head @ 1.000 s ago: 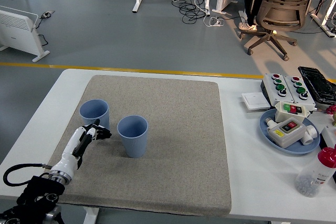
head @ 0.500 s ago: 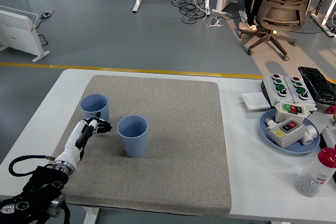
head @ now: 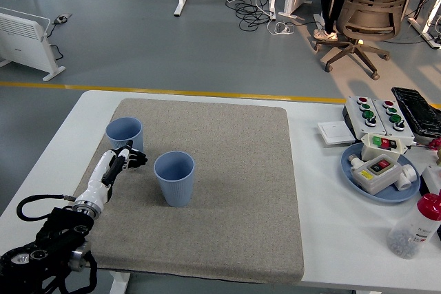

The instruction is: Push cup pick cup insert cup

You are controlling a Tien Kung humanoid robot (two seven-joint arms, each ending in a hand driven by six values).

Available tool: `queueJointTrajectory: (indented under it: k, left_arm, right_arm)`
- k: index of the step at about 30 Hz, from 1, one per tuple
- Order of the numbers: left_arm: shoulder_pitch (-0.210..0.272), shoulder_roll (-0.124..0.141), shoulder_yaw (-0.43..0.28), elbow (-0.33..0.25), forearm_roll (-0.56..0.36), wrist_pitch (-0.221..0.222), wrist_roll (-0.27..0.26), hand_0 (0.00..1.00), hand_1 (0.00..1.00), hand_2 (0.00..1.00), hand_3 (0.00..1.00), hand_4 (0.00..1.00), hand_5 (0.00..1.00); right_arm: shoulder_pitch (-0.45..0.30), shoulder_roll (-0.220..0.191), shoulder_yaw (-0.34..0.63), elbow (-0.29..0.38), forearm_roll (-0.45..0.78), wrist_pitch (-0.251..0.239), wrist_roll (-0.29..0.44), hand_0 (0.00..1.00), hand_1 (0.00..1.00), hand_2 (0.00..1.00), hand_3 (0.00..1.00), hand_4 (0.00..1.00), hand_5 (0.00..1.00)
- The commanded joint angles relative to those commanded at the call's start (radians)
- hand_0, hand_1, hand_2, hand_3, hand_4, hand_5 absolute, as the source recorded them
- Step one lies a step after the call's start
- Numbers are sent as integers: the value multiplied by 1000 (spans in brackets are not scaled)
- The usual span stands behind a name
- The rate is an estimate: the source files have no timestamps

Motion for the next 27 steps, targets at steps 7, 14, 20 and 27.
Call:
queueJointTrajectory:
  k: [7,14,20,27]
  left_arm:
    - [-35,-5,26,43,-29,-4,-4,663,556,490,422,533,998]
    - [-44,-10,20,53,-24,-8,0,663,556,489,422,531,998]
    - [-21,2,-12,9,10,-10,17,663,557,492,424,530,998]
    - [75,33,-164,-133,104,-10,65,537,544,498,458,544,998]
  right_arm:
    - [1,2,4,1,-7,0,-2,665,603,629,570,95,497]
    - [-2,3,8,2,-14,0,-4,665,604,629,570,95,495]
    - [-3,2,9,2,-17,0,-5,665,603,629,570,95,494]
    - [-3,-4,-12,0,21,-1,5,665,604,629,570,96,490]
